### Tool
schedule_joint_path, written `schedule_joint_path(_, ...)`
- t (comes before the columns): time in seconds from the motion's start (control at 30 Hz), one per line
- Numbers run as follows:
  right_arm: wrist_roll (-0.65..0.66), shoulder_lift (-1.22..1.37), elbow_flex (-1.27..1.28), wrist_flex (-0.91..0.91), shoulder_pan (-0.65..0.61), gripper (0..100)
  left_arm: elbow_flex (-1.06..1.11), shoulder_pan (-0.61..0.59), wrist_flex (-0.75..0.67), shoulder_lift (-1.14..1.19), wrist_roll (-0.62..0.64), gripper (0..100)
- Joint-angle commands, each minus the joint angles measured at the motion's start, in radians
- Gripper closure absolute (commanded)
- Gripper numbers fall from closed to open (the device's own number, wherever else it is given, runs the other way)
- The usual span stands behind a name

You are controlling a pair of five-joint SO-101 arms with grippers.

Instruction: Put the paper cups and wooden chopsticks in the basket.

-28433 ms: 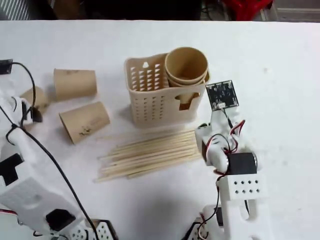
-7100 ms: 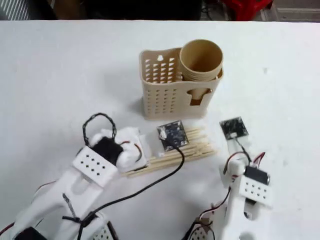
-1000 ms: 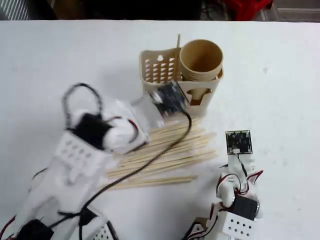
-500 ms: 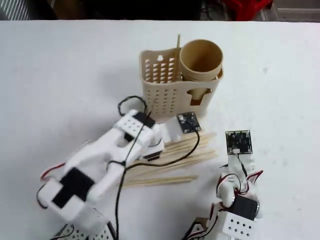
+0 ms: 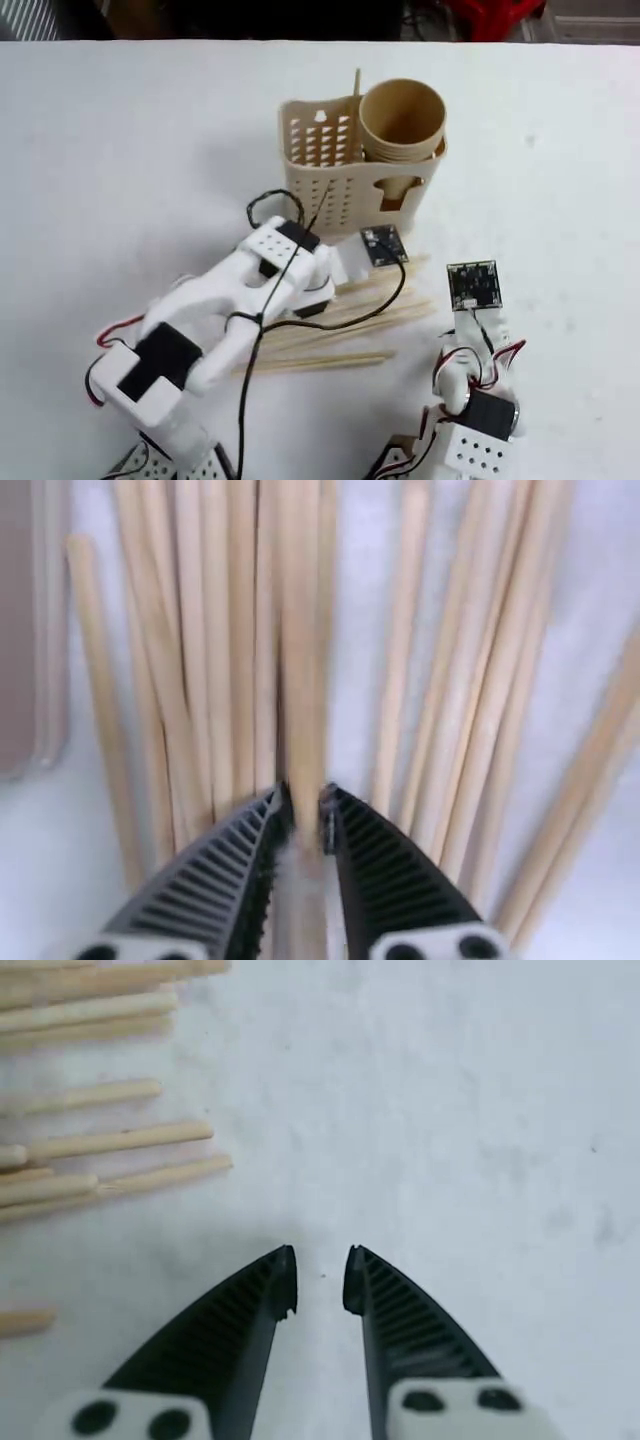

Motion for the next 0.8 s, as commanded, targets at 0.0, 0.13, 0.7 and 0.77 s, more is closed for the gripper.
schedule_joint_path(0.0,0.012,-0.008,0.006,0.002,0.004,90.0,-0.055,0.001,0.031,-0.01,-0.012,98)
schedule_joint_path(0.13,0.012,-0.008,0.006,0.002,0.004,90.0,-0.144,0.001,0.138,-0.01,-0.012,98)
schedule_joint_path(0.7,0.012,-0.008,0.006,0.002,0.005,90.0,-0.279,0.001,0.387,-0.427,0.038,98)
schedule_joint_path(0.77,0.012,-0.008,0.006,0.002,0.005,90.0,-0.256,0.001,0.387,-0.567,0.041,98)
